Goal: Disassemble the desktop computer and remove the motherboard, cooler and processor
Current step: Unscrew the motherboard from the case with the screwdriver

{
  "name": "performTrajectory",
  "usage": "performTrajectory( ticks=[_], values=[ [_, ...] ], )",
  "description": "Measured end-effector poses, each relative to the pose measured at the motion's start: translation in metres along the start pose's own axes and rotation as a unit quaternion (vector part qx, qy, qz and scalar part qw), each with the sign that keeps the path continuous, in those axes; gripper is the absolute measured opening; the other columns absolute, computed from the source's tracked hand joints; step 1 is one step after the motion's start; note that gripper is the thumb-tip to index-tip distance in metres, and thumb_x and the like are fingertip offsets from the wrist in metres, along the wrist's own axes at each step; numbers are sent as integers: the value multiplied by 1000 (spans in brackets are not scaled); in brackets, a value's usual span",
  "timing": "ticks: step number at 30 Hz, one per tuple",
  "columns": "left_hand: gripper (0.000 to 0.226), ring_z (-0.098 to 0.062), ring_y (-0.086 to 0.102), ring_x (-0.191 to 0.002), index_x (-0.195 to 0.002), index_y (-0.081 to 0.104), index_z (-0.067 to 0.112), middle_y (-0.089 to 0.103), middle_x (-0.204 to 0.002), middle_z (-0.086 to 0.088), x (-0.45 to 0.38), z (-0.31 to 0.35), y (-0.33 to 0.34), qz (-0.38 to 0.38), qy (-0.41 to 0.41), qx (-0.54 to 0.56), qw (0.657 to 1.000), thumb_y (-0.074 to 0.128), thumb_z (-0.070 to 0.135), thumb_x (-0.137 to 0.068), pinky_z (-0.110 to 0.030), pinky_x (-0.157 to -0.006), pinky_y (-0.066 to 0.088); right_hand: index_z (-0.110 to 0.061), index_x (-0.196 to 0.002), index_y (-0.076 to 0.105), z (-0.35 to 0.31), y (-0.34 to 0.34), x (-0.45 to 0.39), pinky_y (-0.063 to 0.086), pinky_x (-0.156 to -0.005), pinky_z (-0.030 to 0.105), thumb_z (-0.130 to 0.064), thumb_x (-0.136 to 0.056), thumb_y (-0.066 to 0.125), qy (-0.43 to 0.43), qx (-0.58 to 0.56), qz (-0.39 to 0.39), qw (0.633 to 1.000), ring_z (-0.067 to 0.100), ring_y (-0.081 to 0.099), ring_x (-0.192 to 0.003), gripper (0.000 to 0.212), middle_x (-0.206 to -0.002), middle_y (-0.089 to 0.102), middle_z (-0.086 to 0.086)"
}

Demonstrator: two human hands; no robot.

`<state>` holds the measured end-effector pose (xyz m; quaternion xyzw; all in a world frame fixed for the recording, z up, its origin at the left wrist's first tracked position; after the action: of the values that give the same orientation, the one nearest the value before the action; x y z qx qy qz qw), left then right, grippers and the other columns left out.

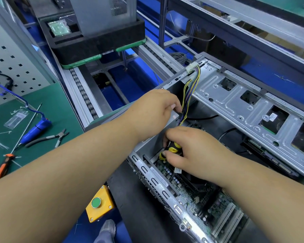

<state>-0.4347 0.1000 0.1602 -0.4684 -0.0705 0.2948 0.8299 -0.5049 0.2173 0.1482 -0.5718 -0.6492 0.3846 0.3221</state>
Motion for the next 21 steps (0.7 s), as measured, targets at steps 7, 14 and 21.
performTrajectory(
  ticks=[7, 14, 21],
  values=[
    [27, -11, 53, -97, -102, 70, 22, 61, -100, 3, 0, 0, 0, 1, -1, 8, 1000, 46, 11, -98, -25, -86, 40, -27, -86, 59, 0, -10, 1, 47, -74, 37, -33, -83, 65, 19, -35, 30, 999, 11, 53, -81, 9, -81, 56, -12],
    [26, -4, 57, -106, -112, 71, 21, 65, -109, 5, 9, 7, -14, 3, 10, 159, 987, 49, 12, -100, -19, -94, 41, -28, -72, 62, 6, -74, 29, 39, -52, 25, -31, -67, 61, 145, -81, 209, 964, 9, 50, -59, 7, -62, 57, -8],
    [32, 1, 60, -103, -121, 66, 29, 68, -108, 14, 26, 39, -13, -132, 53, 194, 971, 66, 34, -89, -13, -91, 42, -20, -69, 63, -10, -118, 82, 27, -41, 10, -19, -73, 64, 199, -117, 364, 902, 5, 36, -42, 5, -48, 44, -11]
  ],
)
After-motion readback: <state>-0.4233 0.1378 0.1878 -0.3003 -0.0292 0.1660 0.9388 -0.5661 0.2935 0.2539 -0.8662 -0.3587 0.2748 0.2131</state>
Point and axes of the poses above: each hand's wrist, its own x-axis away from the middle knuckle, its own y-axis out of the palm, z = x × y, the point moved 4 cm from there along -x, towards the middle knuckle
